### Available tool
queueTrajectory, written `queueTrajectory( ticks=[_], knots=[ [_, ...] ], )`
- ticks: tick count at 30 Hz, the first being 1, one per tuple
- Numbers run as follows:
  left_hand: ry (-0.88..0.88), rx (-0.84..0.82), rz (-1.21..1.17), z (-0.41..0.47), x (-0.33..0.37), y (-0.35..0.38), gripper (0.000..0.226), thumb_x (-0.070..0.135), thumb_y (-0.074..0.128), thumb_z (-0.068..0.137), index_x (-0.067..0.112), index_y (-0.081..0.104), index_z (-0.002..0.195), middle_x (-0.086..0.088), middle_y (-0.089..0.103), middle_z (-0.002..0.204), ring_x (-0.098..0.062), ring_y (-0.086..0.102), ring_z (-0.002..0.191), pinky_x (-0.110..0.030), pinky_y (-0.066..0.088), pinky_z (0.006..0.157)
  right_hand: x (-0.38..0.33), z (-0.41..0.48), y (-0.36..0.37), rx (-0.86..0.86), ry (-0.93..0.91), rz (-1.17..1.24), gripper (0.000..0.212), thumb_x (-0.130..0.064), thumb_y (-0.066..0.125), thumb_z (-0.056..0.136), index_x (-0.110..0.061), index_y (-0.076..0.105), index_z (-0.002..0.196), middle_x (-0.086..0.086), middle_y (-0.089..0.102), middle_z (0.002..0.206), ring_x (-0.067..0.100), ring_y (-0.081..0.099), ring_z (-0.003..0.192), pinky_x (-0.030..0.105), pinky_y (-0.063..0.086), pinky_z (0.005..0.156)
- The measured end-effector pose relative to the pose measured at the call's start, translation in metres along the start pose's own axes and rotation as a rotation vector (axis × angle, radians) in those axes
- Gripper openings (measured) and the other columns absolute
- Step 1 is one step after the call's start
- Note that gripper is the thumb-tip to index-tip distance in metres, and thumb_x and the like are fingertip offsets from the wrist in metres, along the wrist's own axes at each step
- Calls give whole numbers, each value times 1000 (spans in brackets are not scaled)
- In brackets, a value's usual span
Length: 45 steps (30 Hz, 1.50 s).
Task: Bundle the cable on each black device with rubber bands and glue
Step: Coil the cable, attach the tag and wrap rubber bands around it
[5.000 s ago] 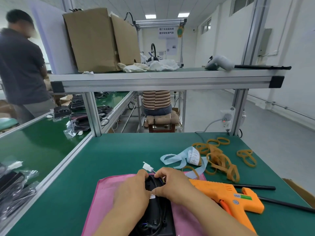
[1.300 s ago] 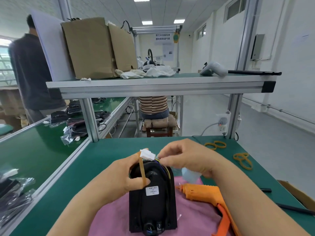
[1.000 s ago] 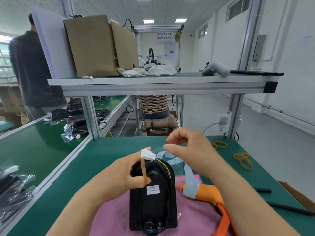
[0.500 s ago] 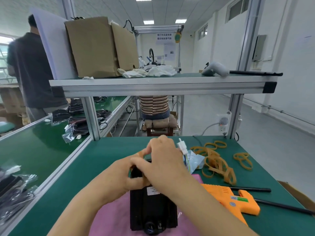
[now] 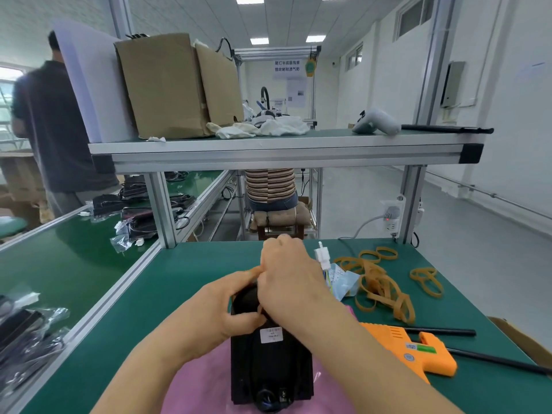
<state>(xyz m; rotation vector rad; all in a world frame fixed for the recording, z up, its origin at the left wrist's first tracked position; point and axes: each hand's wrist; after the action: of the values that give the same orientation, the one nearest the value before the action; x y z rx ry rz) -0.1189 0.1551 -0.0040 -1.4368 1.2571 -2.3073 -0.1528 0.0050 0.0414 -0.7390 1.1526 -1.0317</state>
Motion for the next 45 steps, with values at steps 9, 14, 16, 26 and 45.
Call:
queueTrajectory(
  ticks=[9,14,16,26,45],
  knots=[
    [10,20,-43,-6,1,4,50,45,67,73,54,56,121,17,61,104,-2,57,104,-27,46,89,50,5,-15,-25,178,260,32,3,50,75,-27,54,67,-7,52,94,14,53,88,33,52,75],
    [-1,33,-45,-8,1,6,50,47,66,73,52,55,121,16,61,108,-2,57,104,-32,51,90,89,-15,-6,-108,308,277,40,4,47,76,-26,65,55,-13,51,41,0,45,39,16,32,40],
    [-2,26,-47,-7,2,6,50,45,67,73,53,55,121,18,61,111,0,56,106,-30,51,89,98,-23,-4,-145,326,323,44,6,44,76,-26,70,61,-14,49,34,4,37,30,17,29,36],
    [10,17,-36,-8,1,5,51,34,72,80,54,53,124,20,61,114,3,54,109,-25,46,85,73,-9,-6,-226,260,462,25,-3,61,80,-18,79,71,-1,74,77,22,69,79,37,59,75],
    [-121,-109,-415,0,-13,-18,61,10,80,64,30,67,121,6,72,118,-10,66,113,-23,55,89,74,-17,-1,-414,-23,690,49,-52,72,69,-40,65,115,-17,72,106,1,66,102,34,51,99]
  ],
)
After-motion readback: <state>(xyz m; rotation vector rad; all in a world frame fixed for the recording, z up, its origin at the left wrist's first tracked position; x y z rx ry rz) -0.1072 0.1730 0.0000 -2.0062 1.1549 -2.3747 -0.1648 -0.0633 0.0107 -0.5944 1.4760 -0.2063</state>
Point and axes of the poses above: each hand's wrist, its own z-axis towards the middle knuckle, its own y-axis out of the palm, x = y × z
